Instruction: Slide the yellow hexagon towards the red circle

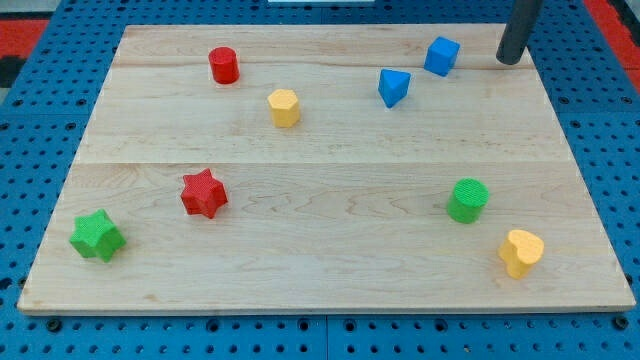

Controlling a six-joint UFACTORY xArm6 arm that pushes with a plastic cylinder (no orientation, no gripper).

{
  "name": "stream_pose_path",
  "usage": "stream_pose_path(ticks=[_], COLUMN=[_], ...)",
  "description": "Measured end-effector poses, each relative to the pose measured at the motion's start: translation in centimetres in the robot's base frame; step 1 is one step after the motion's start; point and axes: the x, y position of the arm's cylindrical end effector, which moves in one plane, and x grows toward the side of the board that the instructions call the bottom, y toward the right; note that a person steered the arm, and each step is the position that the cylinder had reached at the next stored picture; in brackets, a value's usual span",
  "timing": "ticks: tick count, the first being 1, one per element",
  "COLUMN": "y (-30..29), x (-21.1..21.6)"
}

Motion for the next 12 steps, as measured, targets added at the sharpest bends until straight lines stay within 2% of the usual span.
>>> stream_pose_path(ticks=[1, 2, 3, 5, 6, 7, 8, 9, 10, 12], y=[-1.3, -6.1, -8.0, -7.1, -9.7, -19.3, -26.6, -32.2, -36.5, -31.4], x=[4.8, 10.0, 10.4, 11.1, 11.2, 10.4, 10.0, 11.2, 9.2, 9.9])
